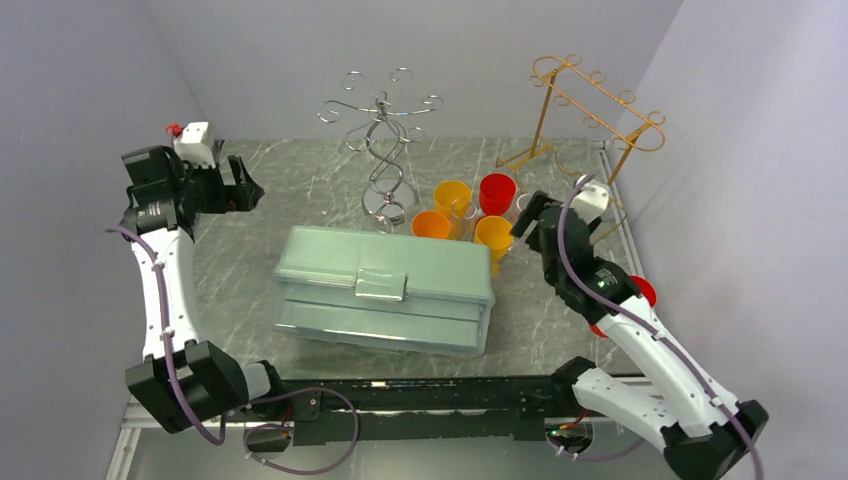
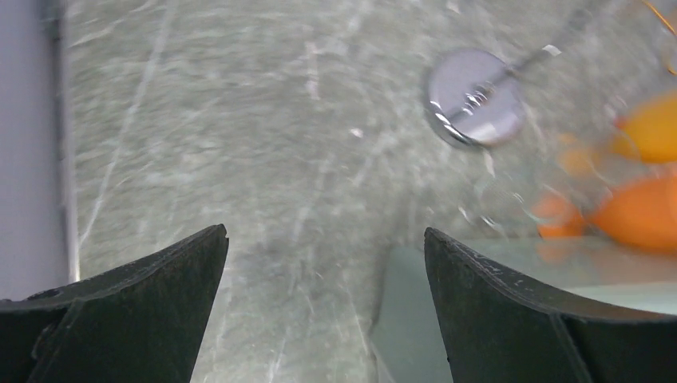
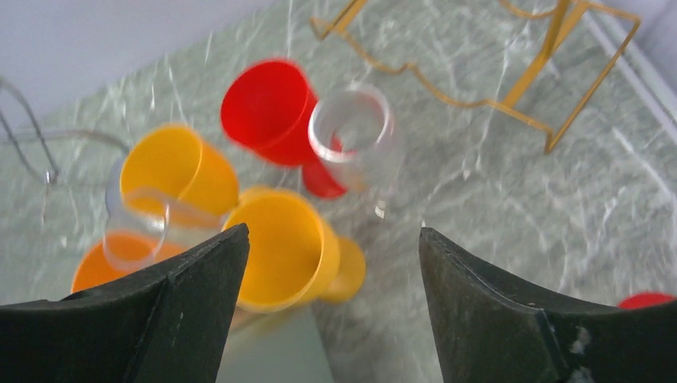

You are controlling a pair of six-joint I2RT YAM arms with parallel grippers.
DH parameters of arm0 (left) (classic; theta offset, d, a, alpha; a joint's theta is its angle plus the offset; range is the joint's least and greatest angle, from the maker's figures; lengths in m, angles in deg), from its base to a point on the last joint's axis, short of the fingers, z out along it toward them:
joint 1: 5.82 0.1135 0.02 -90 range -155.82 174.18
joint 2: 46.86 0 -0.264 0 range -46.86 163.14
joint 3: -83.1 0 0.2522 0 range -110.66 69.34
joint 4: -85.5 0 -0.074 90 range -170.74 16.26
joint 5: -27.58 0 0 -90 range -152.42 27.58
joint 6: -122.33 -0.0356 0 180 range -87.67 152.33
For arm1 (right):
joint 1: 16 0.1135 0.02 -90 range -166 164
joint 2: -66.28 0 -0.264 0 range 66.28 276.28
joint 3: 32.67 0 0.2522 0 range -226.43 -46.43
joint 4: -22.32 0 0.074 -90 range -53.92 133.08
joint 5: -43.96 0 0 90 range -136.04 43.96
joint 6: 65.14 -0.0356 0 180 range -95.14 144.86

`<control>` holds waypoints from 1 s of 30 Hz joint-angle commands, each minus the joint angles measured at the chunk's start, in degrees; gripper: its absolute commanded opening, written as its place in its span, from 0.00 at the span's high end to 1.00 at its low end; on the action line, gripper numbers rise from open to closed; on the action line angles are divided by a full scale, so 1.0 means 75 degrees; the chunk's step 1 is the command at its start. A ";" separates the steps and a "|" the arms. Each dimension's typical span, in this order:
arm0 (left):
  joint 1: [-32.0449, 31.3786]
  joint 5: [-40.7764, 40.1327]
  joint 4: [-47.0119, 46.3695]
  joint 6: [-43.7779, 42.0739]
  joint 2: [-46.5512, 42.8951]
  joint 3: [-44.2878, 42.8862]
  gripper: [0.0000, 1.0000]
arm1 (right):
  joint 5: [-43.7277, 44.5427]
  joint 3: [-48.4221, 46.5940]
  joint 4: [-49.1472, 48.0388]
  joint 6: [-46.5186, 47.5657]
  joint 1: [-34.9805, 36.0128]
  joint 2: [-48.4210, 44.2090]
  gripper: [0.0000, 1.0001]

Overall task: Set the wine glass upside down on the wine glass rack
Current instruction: Move the distractor to the center of the board.

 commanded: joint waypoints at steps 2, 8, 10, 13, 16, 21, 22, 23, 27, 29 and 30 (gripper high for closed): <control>-0.0016 0.3194 0.3148 -0.2138 -0.0233 -0.1304 0.01 | 0.2181 -0.0564 0.3713 -0.1915 0.2070 0.0081 0.24; -0.0124 0.3258 0.5149 -0.3972 -0.0290 -0.1715 0.01 | 0.2918 -0.1056 0.6407 -0.4931 0.4659 0.1205 0.33; -0.0143 0.3299 0.5696 -0.4495 -0.0429 -0.1653 0.01 | 0.3187 -0.1406 0.7540 -0.6354 0.5442 0.1774 0.36; -0.0162 0.3350 0.5565 -0.4614 -0.0857 -0.1175 0.01 | 0.3191 -0.1714 0.8161 -0.6962 0.6070 0.2403 0.39; -0.0331 0.3334 0.5175 -0.4560 -0.1210 -0.0743 0.01 | 0.3051 -0.1723 0.7838 -0.6940 0.6408 0.2604 0.40; -0.0684 0.3042 0.5432 -0.4703 -0.1191 -0.0830 0.01 | 0.2853 -0.1934 0.6872 -0.6596 0.6759 0.3137 0.41; -0.0686 0.2984 0.5461 -0.4777 -0.1197 -0.0821 0.01 | 0.2841 -0.2020 0.6765 -0.6562 0.6821 0.3287 0.41; -0.0696 0.2926 0.5455 -0.4824 -0.1207 -0.0787 0.01 | 0.2829 -0.2114 0.6586 -0.6454 0.6861 0.3420 0.41; -0.0699 0.2784 0.4991 -0.4713 -0.1409 -0.0473 0.01 | 0.2714 -0.2459 0.5822 -0.5837 0.6955 0.3917 0.41; -0.0698 0.2758 0.4719 -0.4555 -0.1450 -0.0423 0.01 | 0.2650 -0.2627 0.5369 -0.5464 0.6955 0.4068 0.41; -0.0698 0.2788 0.4725 -0.4534 -0.1418 -0.0491 0.01 | 0.2627 -0.2739 0.5207 -0.5315 0.6955 0.4139 0.41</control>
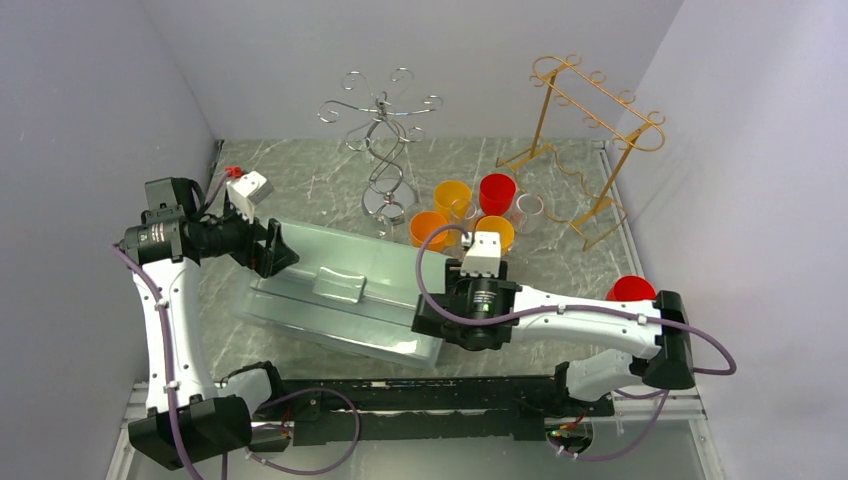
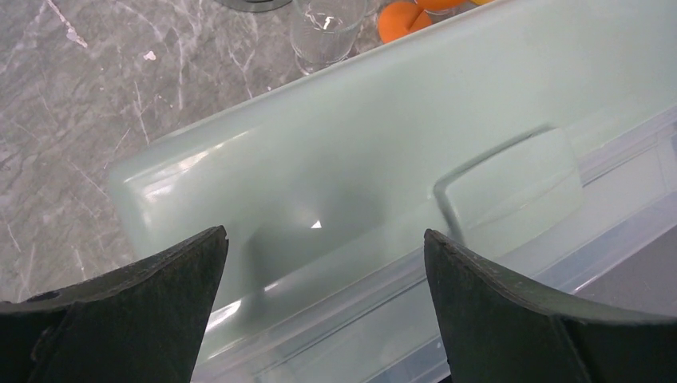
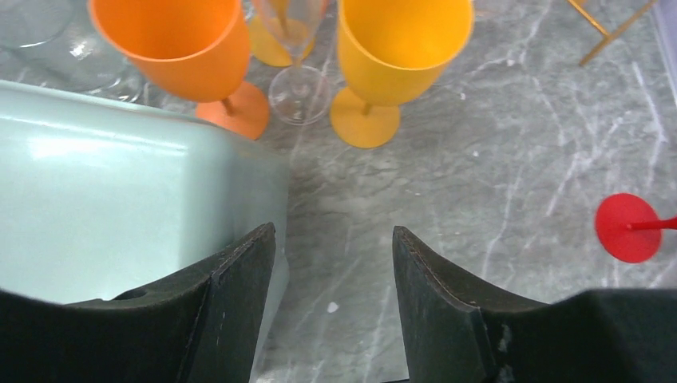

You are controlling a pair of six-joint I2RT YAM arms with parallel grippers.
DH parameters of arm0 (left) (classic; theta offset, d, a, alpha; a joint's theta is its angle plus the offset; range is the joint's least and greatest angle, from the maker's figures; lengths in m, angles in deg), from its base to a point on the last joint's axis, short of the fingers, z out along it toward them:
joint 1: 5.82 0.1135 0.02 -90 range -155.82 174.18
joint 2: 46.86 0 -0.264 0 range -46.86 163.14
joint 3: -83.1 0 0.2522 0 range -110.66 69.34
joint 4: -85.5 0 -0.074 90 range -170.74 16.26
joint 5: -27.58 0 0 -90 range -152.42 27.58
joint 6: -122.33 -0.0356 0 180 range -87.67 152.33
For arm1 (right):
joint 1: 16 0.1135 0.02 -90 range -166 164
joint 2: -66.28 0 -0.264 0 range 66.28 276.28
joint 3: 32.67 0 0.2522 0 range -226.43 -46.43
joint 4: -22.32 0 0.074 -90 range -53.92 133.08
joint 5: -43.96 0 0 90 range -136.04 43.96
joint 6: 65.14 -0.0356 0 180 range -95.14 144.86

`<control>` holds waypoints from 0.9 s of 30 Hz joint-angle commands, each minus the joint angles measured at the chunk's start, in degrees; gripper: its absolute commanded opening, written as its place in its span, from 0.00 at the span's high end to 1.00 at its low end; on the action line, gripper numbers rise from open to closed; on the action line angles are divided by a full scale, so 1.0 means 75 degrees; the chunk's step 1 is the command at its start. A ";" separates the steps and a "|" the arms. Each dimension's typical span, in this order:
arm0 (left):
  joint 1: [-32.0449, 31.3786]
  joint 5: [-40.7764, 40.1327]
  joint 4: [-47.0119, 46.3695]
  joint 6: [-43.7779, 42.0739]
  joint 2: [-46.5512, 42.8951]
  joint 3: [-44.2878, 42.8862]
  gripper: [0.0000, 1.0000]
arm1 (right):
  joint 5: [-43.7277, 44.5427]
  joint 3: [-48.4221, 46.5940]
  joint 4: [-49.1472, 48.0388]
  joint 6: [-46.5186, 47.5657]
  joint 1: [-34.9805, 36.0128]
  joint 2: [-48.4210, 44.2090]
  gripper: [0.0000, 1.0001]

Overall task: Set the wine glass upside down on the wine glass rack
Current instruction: Move the distractor to the center of the board.

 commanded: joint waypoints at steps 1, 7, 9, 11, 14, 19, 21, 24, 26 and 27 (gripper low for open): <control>-0.0030 0.0116 -0.0292 -0.0096 -0.0086 -0.0139 0.01 | -0.0843 -0.0364 -0.1940 0.0946 0.0138 0.0539 0.41; -0.0035 0.0462 0.0364 -0.0667 -0.0074 -0.0462 0.01 | -0.1301 -0.0912 -0.3609 0.2382 0.0102 0.1227 0.41; -0.0035 0.0449 0.0213 -0.0684 -0.0217 -0.0270 0.01 | -0.1617 -0.1180 -0.4185 0.2921 0.0004 0.1647 0.41; -0.0033 0.0420 -0.0017 -0.0679 -0.0355 -0.0079 0.01 | -0.1954 -0.1460 -0.4558 0.3306 -0.0170 0.2024 0.41; -0.0038 0.0150 -0.0386 -0.0455 -0.0429 0.0023 0.01 | -0.2385 -0.1869 -0.5126 0.3827 -0.0433 0.2494 0.42; -0.0042 -0.0517 -0.0131 -0.0387 -0.0372 -0.0198 0.01 | -0.2837 -0.3167 -0.5268 0.4589 -0.0846 0.3447 0.43; -0.0039 -0.0799 -0.0056 -0.0385 -0.0452 -0.0235 0.01 | -0.2894 -0.3606 -0.5178 0.4743 -0.0960 0.3667 0.43; -0.0033 -0.1067 -0.0117 -0.0369 -0.0533 -0.0254 0.01 | -0.2822 -0.3809 -0.5213 0.4865 -0.0986 0.3568 0.43; -0.0036 -0.1226 -0.0401 -0.0208 -0.0492 -0.0219 0.01 | -0.2778 -0.3533 -0.5322 0.4849 -0.0933 0.3224 0.44; -0.0040 -0.1327 -0.0587 -0.0108 -0.0445 -0.0196 0.01 | -0.2772 -0.3310 -0.5479 0.4876 -0.0863 0.2937 0.46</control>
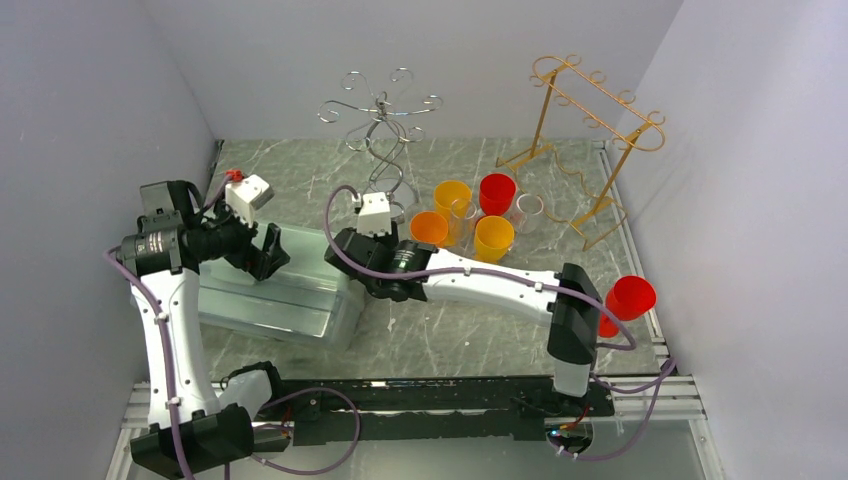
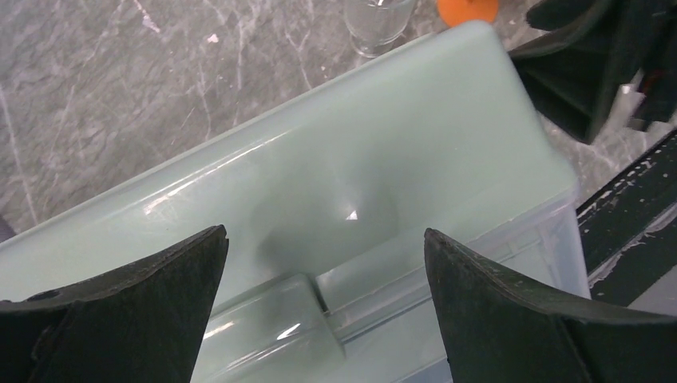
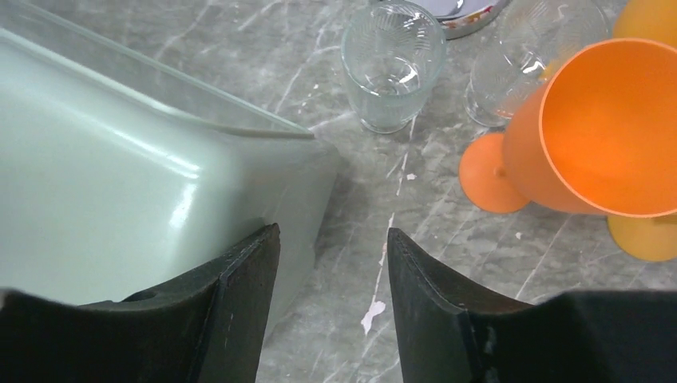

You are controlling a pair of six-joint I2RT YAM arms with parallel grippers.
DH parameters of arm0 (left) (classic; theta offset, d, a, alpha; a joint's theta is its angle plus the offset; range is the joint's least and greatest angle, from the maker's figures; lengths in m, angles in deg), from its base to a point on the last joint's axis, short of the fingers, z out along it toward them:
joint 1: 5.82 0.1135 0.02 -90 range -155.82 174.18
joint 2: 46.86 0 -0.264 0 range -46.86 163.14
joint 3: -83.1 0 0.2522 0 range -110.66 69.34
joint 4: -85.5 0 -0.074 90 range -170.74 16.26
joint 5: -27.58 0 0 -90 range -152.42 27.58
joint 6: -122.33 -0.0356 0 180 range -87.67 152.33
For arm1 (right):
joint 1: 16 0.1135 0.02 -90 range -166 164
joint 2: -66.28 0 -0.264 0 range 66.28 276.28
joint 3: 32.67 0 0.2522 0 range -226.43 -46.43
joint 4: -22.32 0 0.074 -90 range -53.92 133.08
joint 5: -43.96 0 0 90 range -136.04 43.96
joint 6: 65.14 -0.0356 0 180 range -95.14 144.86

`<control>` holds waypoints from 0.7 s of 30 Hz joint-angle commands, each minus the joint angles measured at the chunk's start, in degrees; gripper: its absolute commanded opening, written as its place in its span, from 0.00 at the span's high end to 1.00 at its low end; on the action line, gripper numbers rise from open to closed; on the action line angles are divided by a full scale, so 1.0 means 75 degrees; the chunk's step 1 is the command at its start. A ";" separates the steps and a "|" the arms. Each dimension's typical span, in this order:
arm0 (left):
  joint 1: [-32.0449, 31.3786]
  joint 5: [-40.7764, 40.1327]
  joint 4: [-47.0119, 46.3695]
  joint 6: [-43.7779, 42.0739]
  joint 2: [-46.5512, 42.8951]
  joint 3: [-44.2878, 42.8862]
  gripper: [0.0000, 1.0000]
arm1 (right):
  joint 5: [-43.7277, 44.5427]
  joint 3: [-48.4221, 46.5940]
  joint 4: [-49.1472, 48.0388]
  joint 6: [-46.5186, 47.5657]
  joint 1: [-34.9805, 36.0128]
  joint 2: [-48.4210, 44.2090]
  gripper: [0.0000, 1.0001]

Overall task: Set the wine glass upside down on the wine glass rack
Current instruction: Move the distractor to the center of the board.

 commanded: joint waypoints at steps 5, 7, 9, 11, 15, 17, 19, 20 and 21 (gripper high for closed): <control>-0.0019 -0.1411 -0.1902 0.0807 0.0445 -0.0175 0.01 | -0.0107 0.0983 -0.1001 0.0393 0.0804 -0.1635 0.56; -0.0013 -0.1988 -0.2254 0.0834 0.0882 -0.0395 0.01 | -0.0248 0.1326 -0.1287 0.0556 0.1203 -0.1776 0.60; -0.0002 -0.2442 -0.2345 0.0828 0.1397 -0.0789 0.01 | -0.0390 0.1558 -0.1510 0.0758 0.1532 -0.1780 0.63; 0.0017 -0.2752 -0.2526 0.0859 0.1835 -0.1150 0.01 | -0.0612 0.1742 -0.1746 0.1003 0.1777 -0.1763 0.66; 0.0033 -0.3250 -0.3121 0.0948 0.2404 -0.1534 0.01 | -0.1618 0.2158 -0.2443 0.1397 0.1911 -0.1856 0.73; 0.0032 -0.3494 -0.3355 0.0888 0.2658 -0.1624 0.01 | -0.2126 0.2415 -0.2809 0.1615 0.1926 -0.1957 0.76; 0.0034 -0.3865 -0.3562 0.0835 0.2929 -0.1665 0.01 | -0.2476 0.2580 -0.3030 0.1776 0.1926 -0.1975 0.79; 0.0028 -0.4089 -0.3678 0.0767 0.3033 -0.1636 0.01 | -0.2673 0.2571 -0.3119 0.1914 0.1916 -0.1931 0.80; 0.0033 -0.4312 -0.3857 0.0696 0.3115 -0.1559 0.01 | -0.2869 0.2496 -0.3136 0.2038 0.1900 -0.1841 0.82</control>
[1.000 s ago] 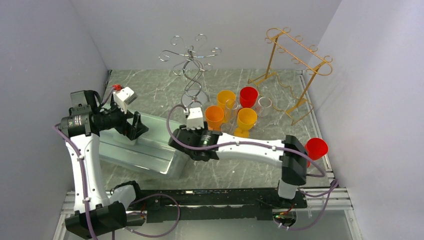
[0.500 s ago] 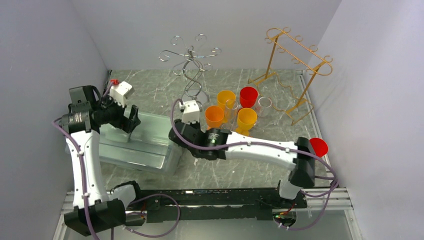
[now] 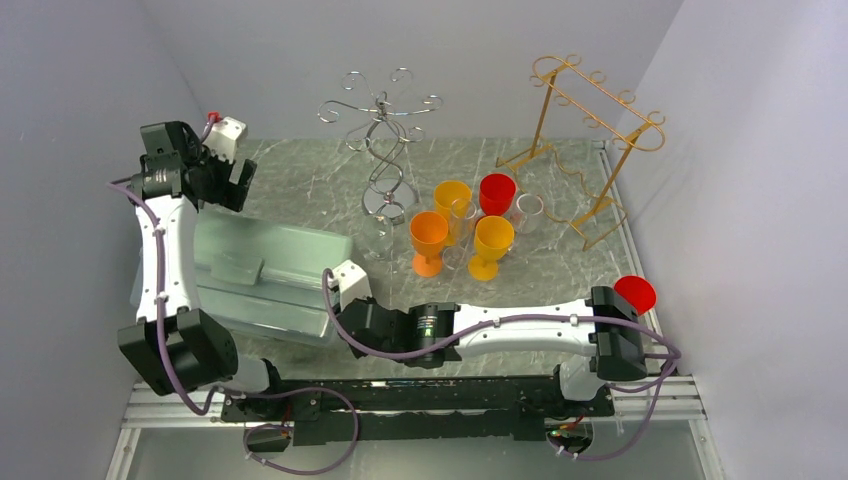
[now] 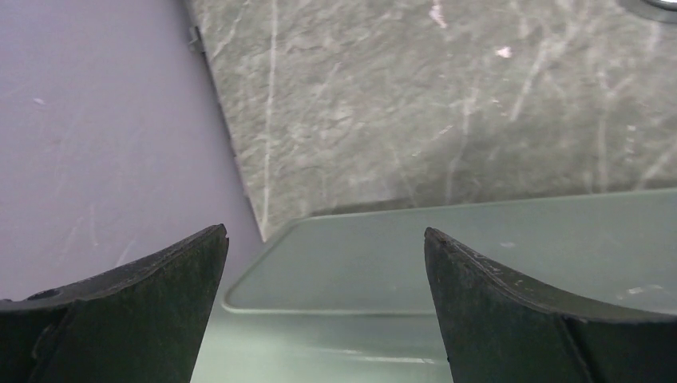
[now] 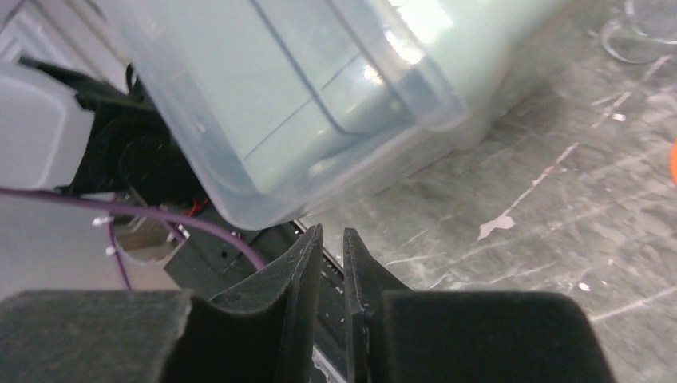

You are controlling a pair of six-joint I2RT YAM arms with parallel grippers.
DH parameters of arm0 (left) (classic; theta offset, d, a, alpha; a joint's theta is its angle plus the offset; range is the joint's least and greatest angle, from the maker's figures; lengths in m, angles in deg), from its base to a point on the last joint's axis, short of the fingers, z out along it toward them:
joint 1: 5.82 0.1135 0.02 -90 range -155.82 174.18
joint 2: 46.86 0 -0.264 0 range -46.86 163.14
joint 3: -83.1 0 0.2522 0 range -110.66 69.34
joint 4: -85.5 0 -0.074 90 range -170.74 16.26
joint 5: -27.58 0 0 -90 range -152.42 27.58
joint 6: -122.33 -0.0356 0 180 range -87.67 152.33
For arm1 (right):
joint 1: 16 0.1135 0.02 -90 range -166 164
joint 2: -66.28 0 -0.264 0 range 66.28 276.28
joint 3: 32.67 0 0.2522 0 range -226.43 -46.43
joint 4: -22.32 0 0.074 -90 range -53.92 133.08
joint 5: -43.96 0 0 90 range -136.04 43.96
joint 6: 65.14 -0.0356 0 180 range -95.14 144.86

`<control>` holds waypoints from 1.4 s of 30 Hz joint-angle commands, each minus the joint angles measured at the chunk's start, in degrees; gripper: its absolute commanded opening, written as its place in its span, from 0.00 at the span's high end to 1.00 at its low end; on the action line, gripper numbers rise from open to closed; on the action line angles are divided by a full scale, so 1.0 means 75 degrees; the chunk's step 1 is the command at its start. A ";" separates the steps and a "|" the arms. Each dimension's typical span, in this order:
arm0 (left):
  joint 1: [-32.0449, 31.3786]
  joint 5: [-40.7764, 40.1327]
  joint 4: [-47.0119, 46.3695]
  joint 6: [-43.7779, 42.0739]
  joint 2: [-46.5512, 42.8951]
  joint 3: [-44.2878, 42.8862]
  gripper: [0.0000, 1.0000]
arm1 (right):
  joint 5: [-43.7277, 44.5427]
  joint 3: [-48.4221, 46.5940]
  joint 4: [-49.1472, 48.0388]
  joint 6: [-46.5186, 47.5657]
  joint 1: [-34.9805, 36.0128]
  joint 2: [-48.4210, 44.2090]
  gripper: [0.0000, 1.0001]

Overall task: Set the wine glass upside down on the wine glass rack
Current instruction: Move the distractor to the center of the board.

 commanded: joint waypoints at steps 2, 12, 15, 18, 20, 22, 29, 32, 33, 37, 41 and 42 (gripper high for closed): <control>0.0039 -0.1352 -0.1159 -0.0264 0.0352 -0.0007 0.01 | -0.1584 -0.0309 -0.0763 0.0966 -0.0135 0.0196 0.84; 0.0408 -0.1740 -0.1198 -0.0902 0.0213 0.0666 0.11 | -0.1634 -0.0978 -0.0312 0.0814 -0.1115 0.1095 0.88; 0.0537 -0.1643 -0.1080 -0.1014 0.0062 0.0921 0.17 | -0.1411 -0.0943 -0.0380 0.0669 -0.1508 0.1007 0.90; 0.0600 -0.1546 -0.0959 -0.0999 -0.0158 0.1185 0.24 | -0.1249 -0.1003 -0.0523 0.0660 -0.1815 0.0979 0.90; 0.0644 -0.1447 -0.0835 -0.1016 -0.0334 0.1357 0.28 | -0.1209 -0.1101 -0.0642 0.0685 -0.1968 0.1034 0.90; 0.0656 -0.1384 -0.0734 -0.1018 -0.0521 0.1520 0.32 | -0.1133 -0.1293 -0.0690 0.0712 -0.2088 0.1196 0.91; 0.0721 -0.1142 -0.0062 -0.0991 -0.1249 0.1733 0.44 | -0.1091 -0.2210 -0.0745 0.0719 -0.2471 0.2076 0.94; 0.0728 -0.1146 0.0088 -0.0994 -0.1521 0.1855 0.44 | -0.0898 -0.2654 -0.0606 0.0705 -0.2607 0.2390 0.97; 0.0737 -0.1151 0.0043 -0.1011 -0.1593 0.1893 0.41 | -0.0690 -0.2787 -0.0424 0.0723 -0.2610 0.2385 0.99; 0.0751 -0.1201 -0.0350 -0.0834 -0.1467 0.1802 0.32 | 0.0217 -0.2295 -0.0378 0.0903 -0.2410 0.1490 0.99; 0.0751 -0.1407 -0.0400 -0.0574 -0.0744 0.1047 0.31 | 0.0999 -0.1352 -0.0400 0.1209 -0.1615 0.0305 1.00; 0.0752 -0.1489 -0.0478 -0.0544 -0.0599 0.0919 0.30 | 0.1050 -0.1148 -0.0347 0.1227 -0.1345 0.0138 1.00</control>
